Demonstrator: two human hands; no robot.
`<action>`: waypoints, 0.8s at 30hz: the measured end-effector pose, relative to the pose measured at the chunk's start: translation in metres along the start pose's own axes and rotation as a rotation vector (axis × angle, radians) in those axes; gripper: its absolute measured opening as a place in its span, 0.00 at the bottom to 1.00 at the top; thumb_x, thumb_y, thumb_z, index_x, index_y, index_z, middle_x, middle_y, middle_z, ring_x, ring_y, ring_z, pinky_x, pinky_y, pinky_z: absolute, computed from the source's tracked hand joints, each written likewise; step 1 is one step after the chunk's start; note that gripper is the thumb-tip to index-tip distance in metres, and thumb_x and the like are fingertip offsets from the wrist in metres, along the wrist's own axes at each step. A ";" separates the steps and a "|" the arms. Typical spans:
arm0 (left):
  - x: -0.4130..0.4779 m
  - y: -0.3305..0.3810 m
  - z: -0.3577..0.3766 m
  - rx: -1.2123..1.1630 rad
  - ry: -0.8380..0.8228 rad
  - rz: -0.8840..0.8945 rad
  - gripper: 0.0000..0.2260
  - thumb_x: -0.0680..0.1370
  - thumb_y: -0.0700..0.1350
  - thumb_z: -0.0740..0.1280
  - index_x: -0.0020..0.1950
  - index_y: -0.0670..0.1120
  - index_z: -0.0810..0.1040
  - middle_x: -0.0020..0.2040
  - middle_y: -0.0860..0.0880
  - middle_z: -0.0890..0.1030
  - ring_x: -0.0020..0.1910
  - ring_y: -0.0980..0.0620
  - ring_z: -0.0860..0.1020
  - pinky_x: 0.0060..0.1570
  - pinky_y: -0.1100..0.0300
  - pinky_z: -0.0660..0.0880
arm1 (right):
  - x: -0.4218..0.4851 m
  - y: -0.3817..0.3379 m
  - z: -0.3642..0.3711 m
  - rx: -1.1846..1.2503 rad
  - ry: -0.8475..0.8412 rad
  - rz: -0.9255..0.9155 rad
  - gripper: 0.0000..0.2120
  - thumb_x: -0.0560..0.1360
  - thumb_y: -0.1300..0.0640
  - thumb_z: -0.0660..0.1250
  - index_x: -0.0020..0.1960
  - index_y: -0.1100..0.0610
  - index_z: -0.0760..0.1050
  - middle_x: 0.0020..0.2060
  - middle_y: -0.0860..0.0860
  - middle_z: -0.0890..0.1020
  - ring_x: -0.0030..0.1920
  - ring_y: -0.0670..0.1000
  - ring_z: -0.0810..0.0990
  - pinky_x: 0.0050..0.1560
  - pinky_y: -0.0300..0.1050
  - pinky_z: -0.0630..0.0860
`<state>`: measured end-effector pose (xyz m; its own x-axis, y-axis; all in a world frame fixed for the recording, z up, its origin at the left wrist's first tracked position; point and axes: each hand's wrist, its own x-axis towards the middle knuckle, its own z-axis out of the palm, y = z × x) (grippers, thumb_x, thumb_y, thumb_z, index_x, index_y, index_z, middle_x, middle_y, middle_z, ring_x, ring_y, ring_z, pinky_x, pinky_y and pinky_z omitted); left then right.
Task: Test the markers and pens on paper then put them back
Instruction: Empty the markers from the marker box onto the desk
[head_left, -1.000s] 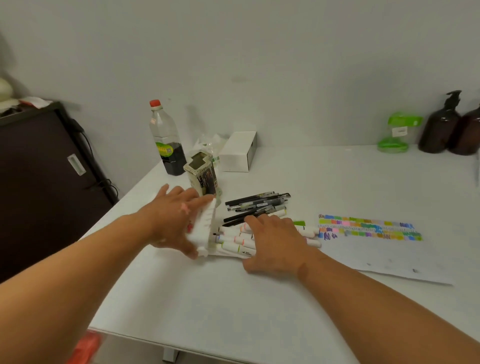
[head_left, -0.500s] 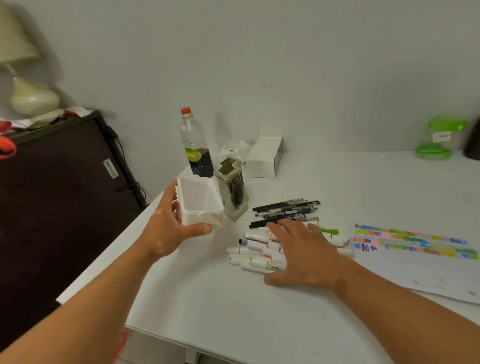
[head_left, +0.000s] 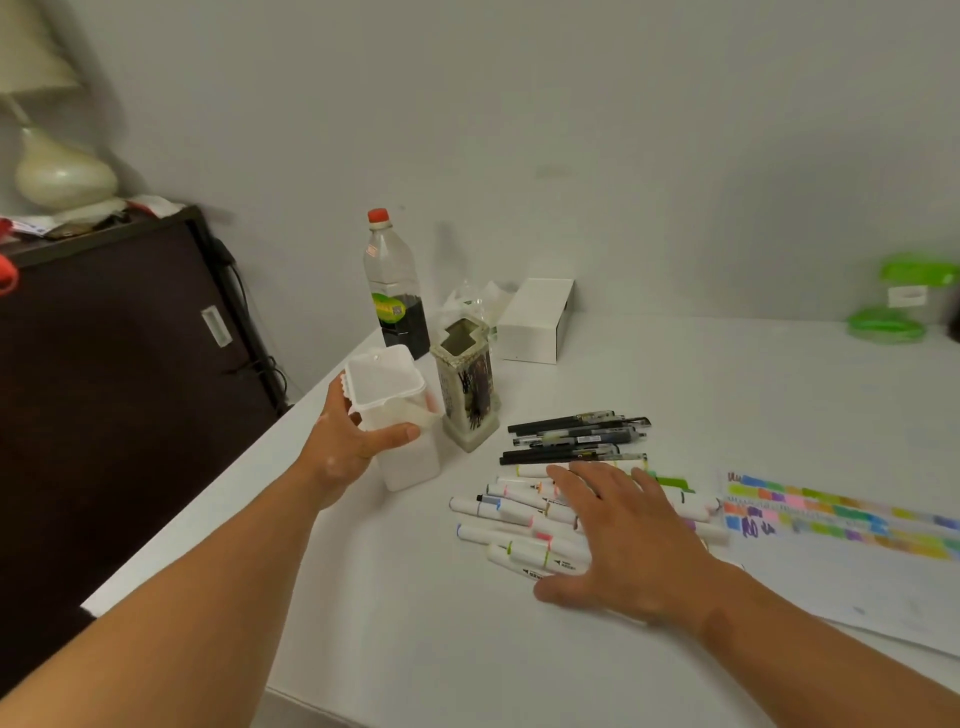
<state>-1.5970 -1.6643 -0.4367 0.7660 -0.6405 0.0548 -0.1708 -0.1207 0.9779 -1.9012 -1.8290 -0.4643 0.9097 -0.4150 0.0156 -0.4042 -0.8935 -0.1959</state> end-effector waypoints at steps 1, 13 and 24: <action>0.003 0.000 0.000 -0.001 0.002 -0.004 0.53 0.53 0.54 0.87 0.71 0.65 0.62 0.63 0.57 0.77 0.64 0.48 0.76 0.58 0.43 0.78 | 0.001 0.000 0.001 0.002 0.000 -0.001 0.56 0.60 0.17 0.56 0.81 0.41 0.44 0.80 0.44 0.53 0.80 0.49 0.50 0.81 0.57 0.42; -0.063 -0.001 0.023 0.214 0.354 -0.059 0.48 0.57 0.63 0.80 0.72 0.52 0.64 0.63 0.49 0.73 0.62 0.46 0.74 0.59 0.49 0.76 | 0.003 0.003 0.001 -0.012 -0.028 -0.025 0.60 0.59 0.15 0.56 0.82 0.43 0.43 0.82 0.49 0.52 0.81 0.52 0.49 0.80 0.61 0.42; -0.168 -0.013 0.144 1.219 -0.310 0.676 0.31 0.79 0.68 0.48 0.79 0.65 0.41 0.81 0.55 0.41 0.79 0.52 0.33 0.76 0.39 0.35 | -0.062 0.073 -0.054 0.106 -0.027 -0.031 0.50 0.66 0.26 0.68 0.81 0.38 0.50 0.81 0.40 0.51 0.79 0.45 0.54 0.78 0.44 0.56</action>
<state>-1.8125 -1.6641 -0.4879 0.1868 -0.9548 0.2311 -0.9810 -0.1939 -0.0084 -1.9926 -1.8776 -0.4268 0.9245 -0.3812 -0.0032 -0.3648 -0.8821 -0.2979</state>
